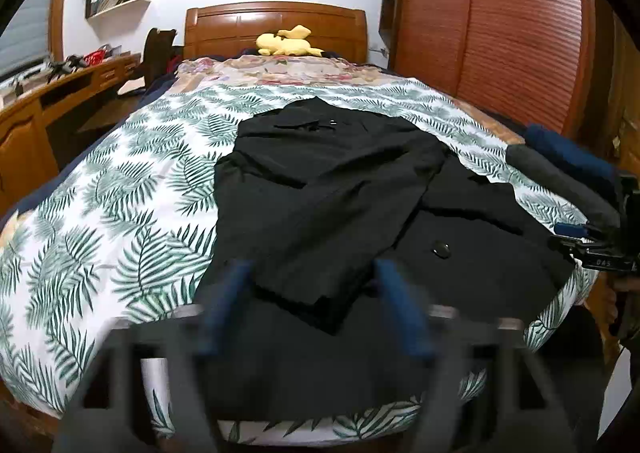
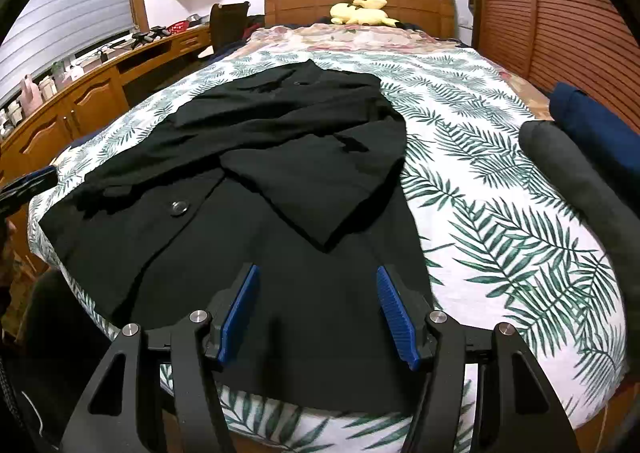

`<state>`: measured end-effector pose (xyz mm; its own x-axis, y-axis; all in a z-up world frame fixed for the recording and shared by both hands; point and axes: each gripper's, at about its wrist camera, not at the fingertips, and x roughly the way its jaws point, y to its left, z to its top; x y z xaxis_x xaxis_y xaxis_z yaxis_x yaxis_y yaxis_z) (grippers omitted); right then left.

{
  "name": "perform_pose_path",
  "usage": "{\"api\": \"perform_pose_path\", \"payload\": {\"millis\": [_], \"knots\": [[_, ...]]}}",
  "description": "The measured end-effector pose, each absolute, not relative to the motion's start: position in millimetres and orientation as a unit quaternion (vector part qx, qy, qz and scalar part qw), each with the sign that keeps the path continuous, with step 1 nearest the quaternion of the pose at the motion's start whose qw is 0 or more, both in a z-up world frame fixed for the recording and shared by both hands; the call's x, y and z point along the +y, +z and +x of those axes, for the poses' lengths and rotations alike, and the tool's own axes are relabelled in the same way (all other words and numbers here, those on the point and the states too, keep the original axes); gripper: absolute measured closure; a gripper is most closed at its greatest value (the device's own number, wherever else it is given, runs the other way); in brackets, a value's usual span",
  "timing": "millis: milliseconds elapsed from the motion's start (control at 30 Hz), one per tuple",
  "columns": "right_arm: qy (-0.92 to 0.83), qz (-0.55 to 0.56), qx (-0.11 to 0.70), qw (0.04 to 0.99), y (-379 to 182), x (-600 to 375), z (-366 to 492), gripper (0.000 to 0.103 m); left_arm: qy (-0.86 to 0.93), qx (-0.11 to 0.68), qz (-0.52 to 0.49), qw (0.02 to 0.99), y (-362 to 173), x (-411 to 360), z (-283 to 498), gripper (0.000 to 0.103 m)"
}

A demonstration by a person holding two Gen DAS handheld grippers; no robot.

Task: Fold large clothes

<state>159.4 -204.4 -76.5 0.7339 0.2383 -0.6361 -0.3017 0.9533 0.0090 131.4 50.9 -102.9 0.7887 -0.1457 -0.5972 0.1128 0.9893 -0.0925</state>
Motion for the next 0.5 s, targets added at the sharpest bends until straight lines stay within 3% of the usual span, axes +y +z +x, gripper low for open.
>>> {"api": "perform_pose_path", "payload": {"millis": [500], "knots": [[0.100, -0.036, 0.351, 0.930, -91, -243, 161, 0.041, -0.014, 0.342, -0.041, 0.939, -127, 101, 110, 0.020]]}}
